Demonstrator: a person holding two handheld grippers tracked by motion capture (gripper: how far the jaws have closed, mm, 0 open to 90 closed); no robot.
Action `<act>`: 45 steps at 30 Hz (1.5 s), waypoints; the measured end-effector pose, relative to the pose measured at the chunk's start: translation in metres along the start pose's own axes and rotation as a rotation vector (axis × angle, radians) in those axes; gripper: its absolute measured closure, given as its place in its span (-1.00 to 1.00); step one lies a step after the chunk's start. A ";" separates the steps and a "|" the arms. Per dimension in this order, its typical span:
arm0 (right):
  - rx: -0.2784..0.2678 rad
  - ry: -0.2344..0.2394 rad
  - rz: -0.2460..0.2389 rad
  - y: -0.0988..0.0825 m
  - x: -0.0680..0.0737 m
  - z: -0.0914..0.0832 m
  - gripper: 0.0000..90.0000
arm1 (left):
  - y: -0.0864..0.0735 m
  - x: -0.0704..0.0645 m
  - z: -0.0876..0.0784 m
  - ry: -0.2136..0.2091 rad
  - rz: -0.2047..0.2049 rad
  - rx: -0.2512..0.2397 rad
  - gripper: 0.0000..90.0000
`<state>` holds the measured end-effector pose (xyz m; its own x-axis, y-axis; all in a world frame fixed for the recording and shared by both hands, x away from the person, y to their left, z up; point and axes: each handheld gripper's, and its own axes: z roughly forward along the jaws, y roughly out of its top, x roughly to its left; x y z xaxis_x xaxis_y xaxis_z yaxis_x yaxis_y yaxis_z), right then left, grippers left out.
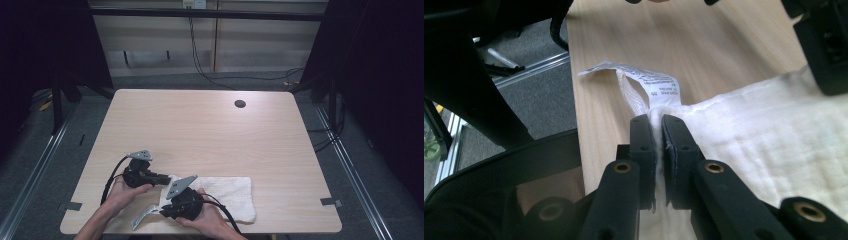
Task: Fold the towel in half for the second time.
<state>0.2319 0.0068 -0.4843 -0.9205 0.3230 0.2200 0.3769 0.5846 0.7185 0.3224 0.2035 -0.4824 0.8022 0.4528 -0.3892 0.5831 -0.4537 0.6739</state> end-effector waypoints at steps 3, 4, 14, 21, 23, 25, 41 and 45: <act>-0.015 -0.005 0.007 0.000 0.000 -0.003 0.88 | 0.001 0.000 -0.003 -0.011 -0.009 -0.024 0.90; -0.021 -0.004 0.007 0.000 0.000 -0.003 0.88 | 0.002 0.000 -0.004 -0.013 -0.008 -0.028 0.90; -0.076 -0.020 0.028 0.011 0.001 -0.012 0.88 | 0.012 -0.001 -0.014 0.006 -0.007 -0.077 0.91; -0.104 -0.041 0.005 0.028 0.003 -0.019 0.88 | 0.015 0.005 -0.033 0.021 -0.029 -0.130 0.91; -0.101 -0.042 -0.010 0.034 0.001 -0.020 0.88 | 0.016 0.006 -0.038 0.032 -0.028 -0.146 0.91; -0.100 -0.042 -0.009 0.038 -0.001 -0.020 0.88 | 0.016 0.007 -0.043 0.039 -0.034 -0.159 0.91; -0.116 -0.019 -0.056 0.069 0.003 -0.011 0.88 | 0.015 0.010 -0.070 0.086 -0.037 -0.189 0.90; -0.140 -0.015 -0.056 0.077 0.004 -0.010 0.88 | 0.014 0.014 -0.080 0.098 -0.051 -0.198 0.90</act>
<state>0.2567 0.0458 -0.4217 -0.9376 0.3044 0.1682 0.3061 0.4928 0.8145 0.3315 0.2645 -0.4282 0.7501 0.5484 -0.3694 0.5783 -0.2731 0.7688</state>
